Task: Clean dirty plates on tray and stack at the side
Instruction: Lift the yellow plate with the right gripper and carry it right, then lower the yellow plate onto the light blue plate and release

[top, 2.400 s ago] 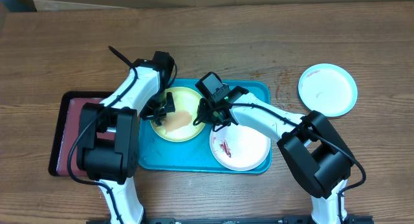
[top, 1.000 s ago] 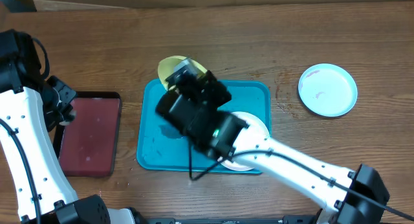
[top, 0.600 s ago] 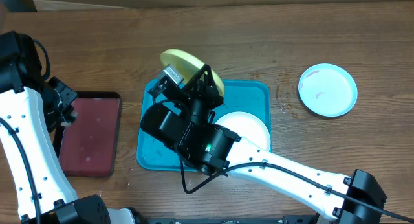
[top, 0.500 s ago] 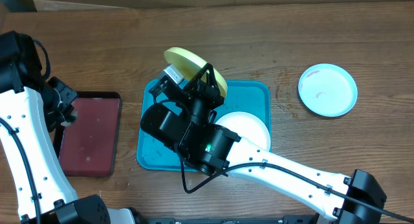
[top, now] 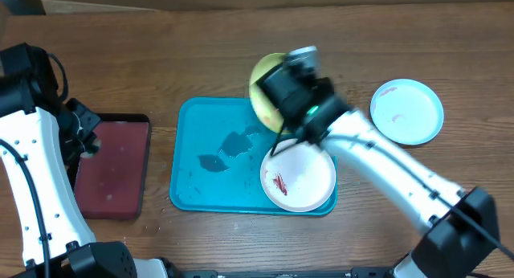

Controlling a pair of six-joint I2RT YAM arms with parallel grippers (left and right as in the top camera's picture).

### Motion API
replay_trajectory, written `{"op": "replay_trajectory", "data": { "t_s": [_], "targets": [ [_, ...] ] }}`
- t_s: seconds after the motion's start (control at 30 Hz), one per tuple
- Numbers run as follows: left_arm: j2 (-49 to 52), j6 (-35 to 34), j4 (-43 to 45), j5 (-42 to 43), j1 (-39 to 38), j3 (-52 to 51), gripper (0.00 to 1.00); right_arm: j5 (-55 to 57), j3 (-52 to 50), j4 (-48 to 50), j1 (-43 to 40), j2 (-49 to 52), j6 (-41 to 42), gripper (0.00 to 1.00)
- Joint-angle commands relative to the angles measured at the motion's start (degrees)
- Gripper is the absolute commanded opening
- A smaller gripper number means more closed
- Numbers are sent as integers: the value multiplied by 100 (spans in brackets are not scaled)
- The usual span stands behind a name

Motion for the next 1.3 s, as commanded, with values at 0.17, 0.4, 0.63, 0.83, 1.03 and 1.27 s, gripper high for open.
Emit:
{"op": "replay_trajectory", "data": {
  "t_s": [0.17,0.4,0.63,0.83,1.03,1.27],
  "targets": [
    [17,-92,249,42,26,-466,4,-3217,96,-756,-2717,-177,1130,4],
    [17,-92,260,122,26,-472,4,-3211,-92,-1045,-4531,-175,826,4],
    [17,-92,262,184,24,-472,4,-3191,-662,-474,-5460,-164,831,4],
    [17,-90,275,181,26,-472,4,-2935,-1252,160,-5504,-149,828,8],
    [17,-90,334,245,24,-472,4,-3348,-1316,190,-5499,-149,826,85],
    [17,-44,389,374,24,-472,4,-7274,-1316,164,-5051,-149,-1674,88]
  ]
}}
